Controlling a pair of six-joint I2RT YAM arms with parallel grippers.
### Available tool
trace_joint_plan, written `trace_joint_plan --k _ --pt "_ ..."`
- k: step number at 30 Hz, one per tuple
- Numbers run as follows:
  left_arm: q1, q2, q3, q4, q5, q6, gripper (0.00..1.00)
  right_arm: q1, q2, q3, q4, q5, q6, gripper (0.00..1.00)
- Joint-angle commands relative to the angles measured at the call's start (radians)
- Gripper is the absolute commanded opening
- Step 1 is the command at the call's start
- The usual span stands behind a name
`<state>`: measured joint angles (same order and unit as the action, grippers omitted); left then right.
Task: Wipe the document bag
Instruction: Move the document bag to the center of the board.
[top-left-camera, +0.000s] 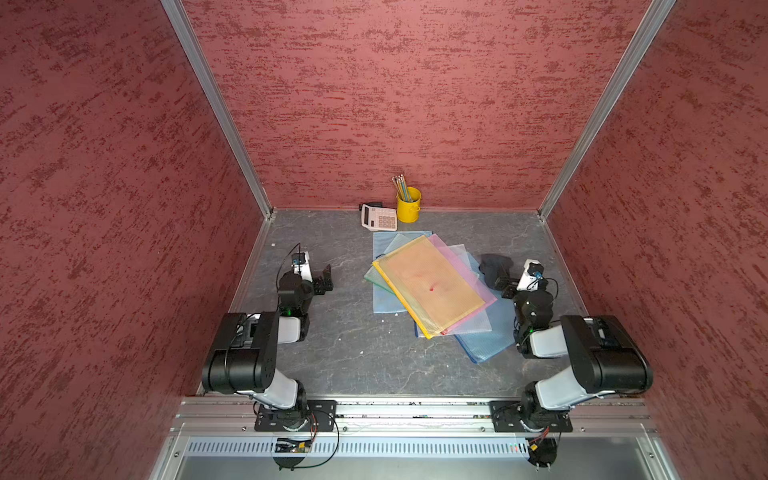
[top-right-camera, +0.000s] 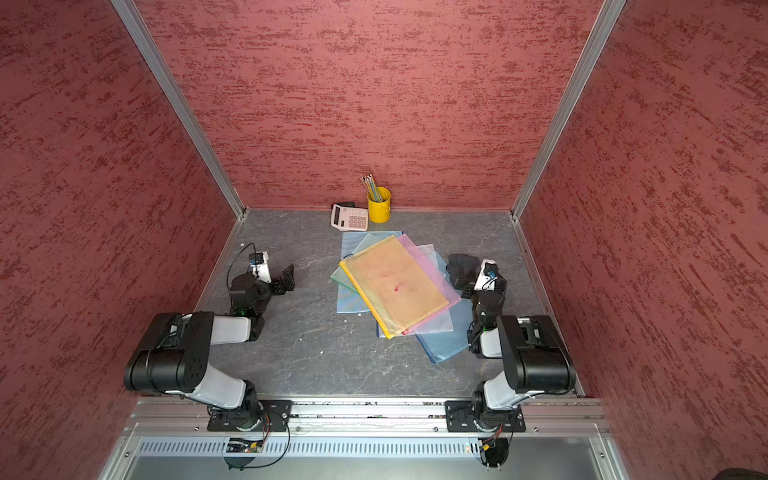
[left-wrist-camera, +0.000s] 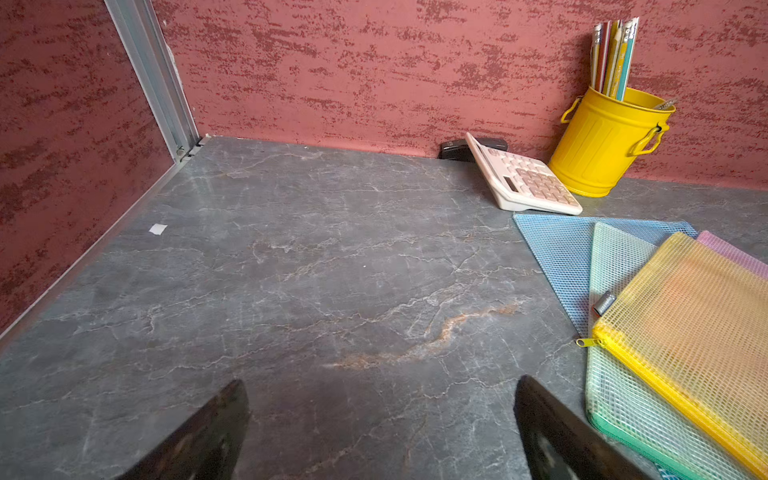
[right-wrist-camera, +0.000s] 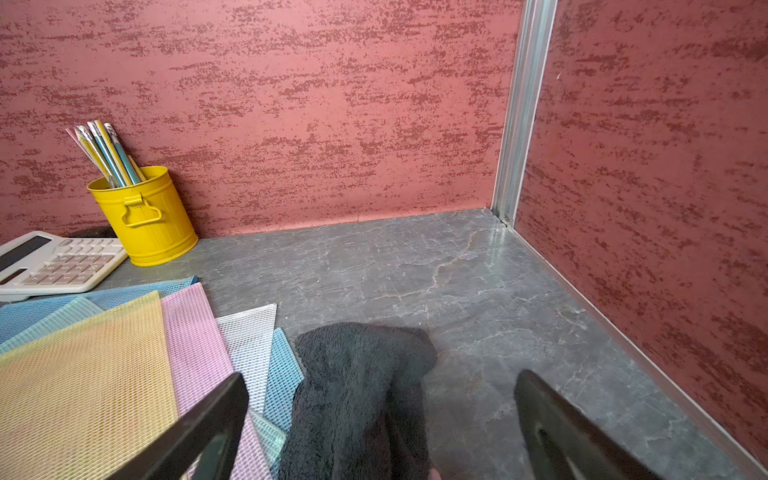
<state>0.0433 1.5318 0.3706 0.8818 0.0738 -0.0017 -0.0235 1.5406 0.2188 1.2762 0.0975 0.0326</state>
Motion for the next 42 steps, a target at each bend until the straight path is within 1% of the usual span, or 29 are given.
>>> trace_joint_plan --k 1,23,24,25,26,27,28,30,32,34,36,38,39,42 --pt "-0.006 0.000 0.011 0.005 0.002 0.016 1.00 -0.005 -0.004 -0.001 0.035 -0.013 -0.008 0.99" --pt "0.006 0.001 0.013 0.002 0.024 0.008 1.00 -0.008 -0.003 0.004 0.031 -0.017 -0.006 0.99" --pt "0.007 0.000 0.013 0.002 0.022 0.009 1.00 -0.008 -0.006 0.000 0.036 -0.013 -0.005 0.99" --pt "0.002 -0.002 0.015 0.007 0.017 0.013 1.00 -0.008 -0.019 0.002 0.027 0.022 0.007 0.99" --pt "-0.004 -0.027 0.032 -0.042 -0.006 0.015 1.00 -0.006 -0.049 0.021 -0.029 0.070 0.022 0.99" --pt "-0.011 -0.078 0.082 -0.166 -0.025 0.016 1.00 -0.007 -0.097 0.060 -0.135 0.105 0.037 0.99" --pt "-0.013 -0.122 0.154 -0.336 -0.042 0.012 1.00 -0.007 -0.148 0.112 -0.265 0.118 0.042 0.99" --pt "-0.018 -0.165 0.297 -0.581 -0.079 0.001 1.00 -0.008 -0.199 0.231 -0.481 0.084 0.012 0.99" --pt "-0.022 -0.167 0.445 -0.816 -0.041 -0.039 1.00 -0.006 -0.201 0.376 -0.706 0.054 0.008 0.99" --pt "-0.056 -0.130 0.599 -1.032 0.020 -0.105 1.00 -0.006 -0.172 0.502 -0.894 0.023 0.023 0.99" --pt "-0.139 -0.090 0.696 -1.162 0.016 -0.143 1.00 -0.006 -0.138 0.600 -1.048 0.001 0.060 0.99" --pt "-0.232 -0.044 0.768 -1.248 0.013 -0.198 1.00 -0.006 -0.102 0.672 -1.167 -0.061 0.080 0.99" --pt "-0.272 -0.010 0.803 -1.287 0.025 -0.245 1.00 -0.006 -0.093 0.699 -1.220 -0.093 0.084 0.99" --pt "-0.359 0.096 0.879 -1.364 0.083 -0.397 1.00 -0.001 -0.046 0.738 -1.309 -0.117 0.101 0.99"
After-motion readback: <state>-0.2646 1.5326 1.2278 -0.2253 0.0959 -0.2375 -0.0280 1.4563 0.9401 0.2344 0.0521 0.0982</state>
